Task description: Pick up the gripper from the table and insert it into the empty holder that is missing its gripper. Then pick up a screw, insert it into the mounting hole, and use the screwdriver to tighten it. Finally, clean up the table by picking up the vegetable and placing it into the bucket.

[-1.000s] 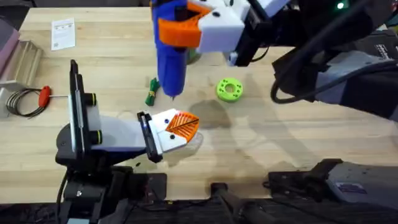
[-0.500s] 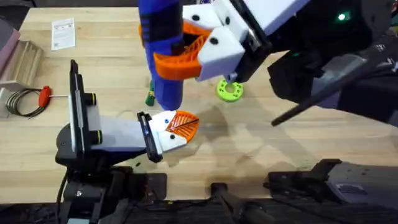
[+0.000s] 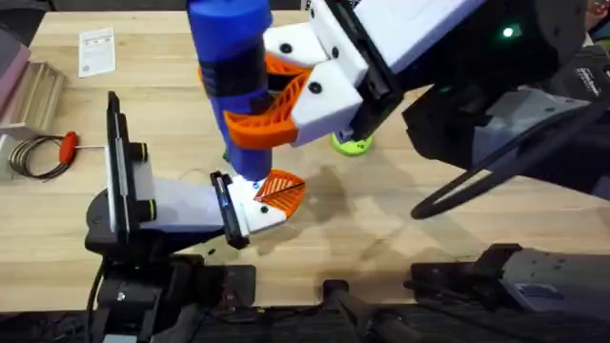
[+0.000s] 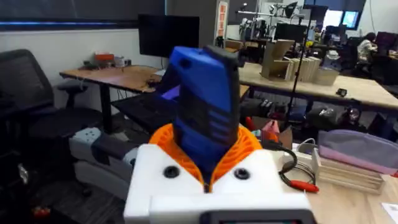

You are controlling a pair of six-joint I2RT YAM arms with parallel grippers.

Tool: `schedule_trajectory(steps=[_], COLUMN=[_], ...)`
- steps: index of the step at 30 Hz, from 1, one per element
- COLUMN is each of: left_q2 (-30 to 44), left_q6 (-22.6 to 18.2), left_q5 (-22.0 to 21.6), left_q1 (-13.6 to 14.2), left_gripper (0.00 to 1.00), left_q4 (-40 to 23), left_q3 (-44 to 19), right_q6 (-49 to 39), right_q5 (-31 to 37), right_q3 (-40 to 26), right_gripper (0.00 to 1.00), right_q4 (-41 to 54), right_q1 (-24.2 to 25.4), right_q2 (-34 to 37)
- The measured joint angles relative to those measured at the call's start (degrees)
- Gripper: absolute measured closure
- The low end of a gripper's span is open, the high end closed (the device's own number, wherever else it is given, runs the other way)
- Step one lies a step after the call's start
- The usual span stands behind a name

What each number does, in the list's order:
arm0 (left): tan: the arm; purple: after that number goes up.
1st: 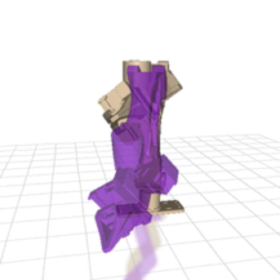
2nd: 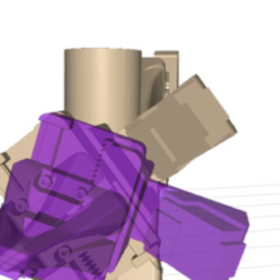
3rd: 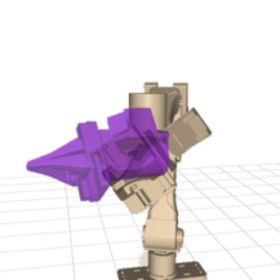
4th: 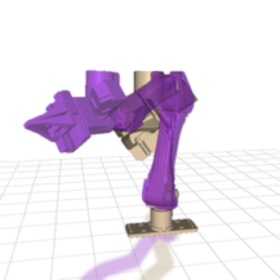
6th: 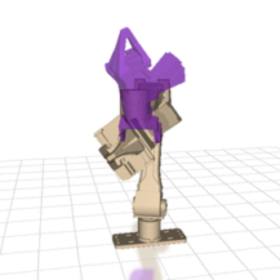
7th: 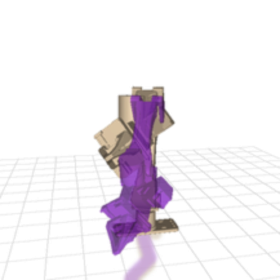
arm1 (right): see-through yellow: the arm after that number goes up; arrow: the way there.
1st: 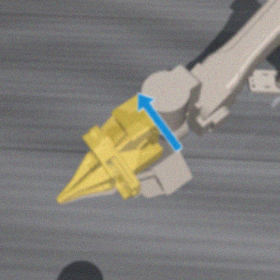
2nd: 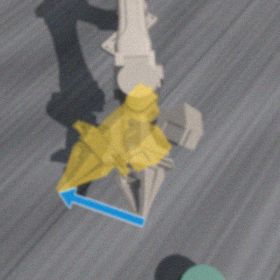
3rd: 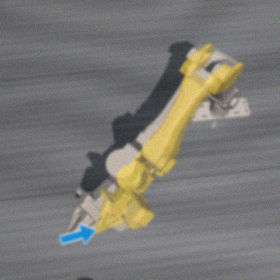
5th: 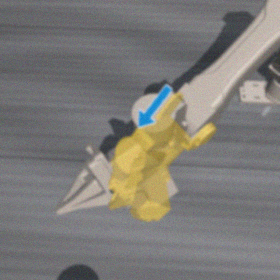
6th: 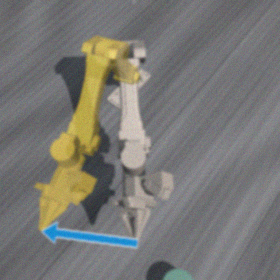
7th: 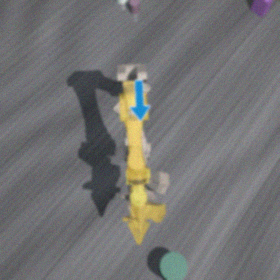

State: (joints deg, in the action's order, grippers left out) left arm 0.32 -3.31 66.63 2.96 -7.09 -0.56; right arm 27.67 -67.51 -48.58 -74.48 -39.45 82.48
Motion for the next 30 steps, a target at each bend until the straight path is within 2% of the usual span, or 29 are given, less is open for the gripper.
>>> schedule_trajectory(steps=[9, 18, 30], left_q2=[0.0, 0.0, 0.0], left_q6=[0.0, 0.0, 0.0], left_q5=[0.0, 0.0, 0.0], left_q1=[0.0, 0.0, 0.0], left_gripper=[0.991, 0.991, 0.991], left_q4=[0.0, 0.0, 0.0], left_q3=[0.0, 0.0, 0.0], right_q6=[-5.5, -6.7, -6.7], right_q5=[0.0, 0.2, 0.4], right_q3=[0.0, 0.0, 0.0], right_gripper=[0.978, 0.979, 0.979], right_q4=[3.0, 6.7, 6.9], right_q1=[-0.7, -0.7, -1.7], right_q2=[0.0, 0.0, 0.0])
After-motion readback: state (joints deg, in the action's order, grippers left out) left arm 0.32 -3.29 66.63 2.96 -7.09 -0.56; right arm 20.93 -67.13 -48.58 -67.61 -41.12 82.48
